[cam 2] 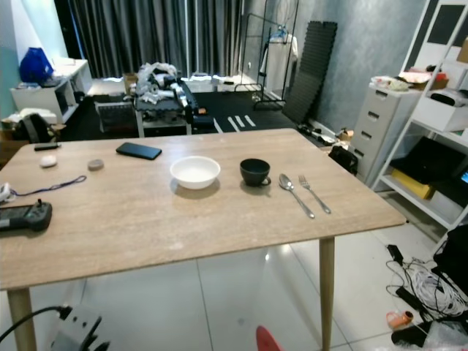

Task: Setting the table

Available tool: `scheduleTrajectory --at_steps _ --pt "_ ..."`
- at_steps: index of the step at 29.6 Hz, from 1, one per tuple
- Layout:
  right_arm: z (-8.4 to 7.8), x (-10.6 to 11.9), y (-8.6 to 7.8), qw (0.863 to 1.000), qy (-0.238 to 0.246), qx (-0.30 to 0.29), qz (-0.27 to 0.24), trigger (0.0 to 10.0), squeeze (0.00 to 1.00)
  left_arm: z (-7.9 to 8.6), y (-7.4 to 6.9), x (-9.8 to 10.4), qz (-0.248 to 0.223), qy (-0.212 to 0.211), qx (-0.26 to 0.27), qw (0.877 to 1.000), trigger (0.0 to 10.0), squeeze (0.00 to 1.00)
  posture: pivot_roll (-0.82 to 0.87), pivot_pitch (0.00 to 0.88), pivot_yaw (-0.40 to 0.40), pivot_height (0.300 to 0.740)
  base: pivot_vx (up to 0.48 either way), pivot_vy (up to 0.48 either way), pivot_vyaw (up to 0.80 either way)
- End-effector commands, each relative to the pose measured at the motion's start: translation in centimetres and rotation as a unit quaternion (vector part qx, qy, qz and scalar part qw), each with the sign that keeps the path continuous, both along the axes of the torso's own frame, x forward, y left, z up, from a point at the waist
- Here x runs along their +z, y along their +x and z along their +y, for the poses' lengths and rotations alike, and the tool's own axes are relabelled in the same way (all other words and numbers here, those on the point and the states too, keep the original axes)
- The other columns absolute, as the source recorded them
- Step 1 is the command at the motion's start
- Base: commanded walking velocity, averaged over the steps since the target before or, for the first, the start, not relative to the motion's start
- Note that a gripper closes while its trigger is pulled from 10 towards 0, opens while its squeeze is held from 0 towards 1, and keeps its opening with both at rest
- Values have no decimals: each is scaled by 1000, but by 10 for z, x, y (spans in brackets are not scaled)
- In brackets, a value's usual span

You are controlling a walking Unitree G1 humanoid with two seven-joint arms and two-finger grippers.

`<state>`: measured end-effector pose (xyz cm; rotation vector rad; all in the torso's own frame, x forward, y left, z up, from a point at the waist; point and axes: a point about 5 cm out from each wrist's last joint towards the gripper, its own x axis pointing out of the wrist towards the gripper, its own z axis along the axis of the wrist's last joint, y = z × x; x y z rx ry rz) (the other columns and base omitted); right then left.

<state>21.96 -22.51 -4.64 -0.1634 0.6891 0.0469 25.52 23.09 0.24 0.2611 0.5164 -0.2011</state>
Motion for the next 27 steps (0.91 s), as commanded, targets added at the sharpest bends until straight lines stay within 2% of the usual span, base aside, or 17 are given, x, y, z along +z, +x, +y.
scheduleTrajectory --at_steps 1,2,4,5,6,8,10,16,18,21,22,25,26,27 --pt "9 -6 -4 999 33 -4 23 10000 0 12 -18 -17 26 10 37 999 10000 0 31 25 48 740 0 0 0" --pt "9 -6 -4 999 33 -4 23 10000 0 12 -18 -17 26 10 37 999 10000 0 31 25 48 740 0 0 0" --pt "18 -8 -3 998 55 13 30 10000 0 22 -28 -25 32 -2 107 994 10000 0 46 33 19 740 0 0 0" --pt "18 -8 -3 998 55 13 30 10000 0 22 -28 -25 32 -2 107 994 10000 0 46 33 19 740 0 0 0" --pt "23 -8 -2 997 68 19 30 10000 0 27 -32 -28 34 -20 153 987 10000 0 50 35 6 740 0 0 0" --pt "31 -6 2 996 81 36 25 10000 0 31 -35 -32 32 -43 212 976 10000 0 59 43 -20 740 0 0 0" --pt "36 -3 9 995 85 54 16 10000 0 30 -35 -34 26 -51 232 971 10000 0 74 49 -41 740 0 0 0" --pt "42 5 23 994 77 76 2 10000 0 23 -32 -33 8 -58 229 972 10000 0 82 49 -42 740 0 0 0" --pt "36 12 32 997 63 51 -9 10000 0 19 -29 -31 -5 -57 210 976 10000 0 70 49 -13 740 0 0 0" --pt "27 14 34 997 66 16 -21 10000 0 15 -25 -30 -3 -48 180 982 10000 0 58 49 9 740 0 0 0" --pt "25 14 33 997 68 7 -23 10000 0 14 -23 -29 0 -42 170 984 10000 0 29 52 41 740 0 0 0" --pt "22 13 30 997 69 -3 -25 10000 0 12 -19 -27 2 -35 160 987 10000 0 21 54 49 740 0 0 0" --pt "22 12 28 997 67 -3 -27 10000 0 11 -16 -27 4 -32 150 988 10000 0 -23 70 84 740 0 0 0" --pt "21 11 26 997 66 -4 -28 10000 0 10 -14 -26 6 -30 143 989 10000 0 -23 70 84 740 0 0 0"
